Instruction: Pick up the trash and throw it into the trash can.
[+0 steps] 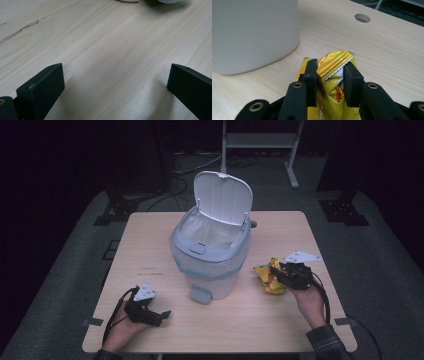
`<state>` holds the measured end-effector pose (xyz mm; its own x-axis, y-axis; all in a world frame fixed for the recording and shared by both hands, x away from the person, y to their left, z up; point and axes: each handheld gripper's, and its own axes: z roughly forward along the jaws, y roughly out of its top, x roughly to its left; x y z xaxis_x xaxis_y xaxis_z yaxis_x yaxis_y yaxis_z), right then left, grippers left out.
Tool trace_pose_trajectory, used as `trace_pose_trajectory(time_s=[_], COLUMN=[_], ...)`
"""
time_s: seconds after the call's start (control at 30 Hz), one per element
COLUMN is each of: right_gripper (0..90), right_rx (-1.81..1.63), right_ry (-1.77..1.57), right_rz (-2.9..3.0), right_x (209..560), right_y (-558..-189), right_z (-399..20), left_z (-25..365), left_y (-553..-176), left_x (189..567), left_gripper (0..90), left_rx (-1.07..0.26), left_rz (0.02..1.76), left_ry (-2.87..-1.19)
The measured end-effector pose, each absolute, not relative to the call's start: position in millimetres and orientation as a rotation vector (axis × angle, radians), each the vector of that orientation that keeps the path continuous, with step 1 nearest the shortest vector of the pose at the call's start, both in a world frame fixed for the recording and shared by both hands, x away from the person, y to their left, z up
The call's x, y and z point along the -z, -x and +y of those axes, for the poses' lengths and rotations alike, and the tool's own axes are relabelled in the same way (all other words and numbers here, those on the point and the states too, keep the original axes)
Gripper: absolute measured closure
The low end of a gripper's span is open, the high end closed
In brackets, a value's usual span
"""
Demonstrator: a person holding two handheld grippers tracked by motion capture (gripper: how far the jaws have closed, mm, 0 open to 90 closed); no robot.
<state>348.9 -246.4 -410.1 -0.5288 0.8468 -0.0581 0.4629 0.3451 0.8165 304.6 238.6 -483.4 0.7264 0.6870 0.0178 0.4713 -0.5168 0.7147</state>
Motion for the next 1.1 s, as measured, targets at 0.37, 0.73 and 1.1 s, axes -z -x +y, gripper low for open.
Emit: trace_pose_trajectory(time_s=[0.37,0.73,1.1], right_gripper=[68.2,68.2,68.4], right_rx=[-1.182,-1.332,-1.468], right_ry=[-1.049,-0.933,-0.825], right_rz=[2.154,2.157,2.131], right_x=[385.4,350.5,316.0], right_y=[-340.0,-330.9,-323.5], right_z=[-253.0,-261.1,-264.3], left_z=[238.6,238.6,238.6], left_y=[-304.7,-304.6,-304.9], left_x=[483.4,483.5,483.5], left_gripper=[0.2,0.2,0.2], left_rx=[-0.390,-0.389,-0.390], left_rz=[0.871,0.871,0.870], left_ry=[-2.214,-2.214,-2.213])
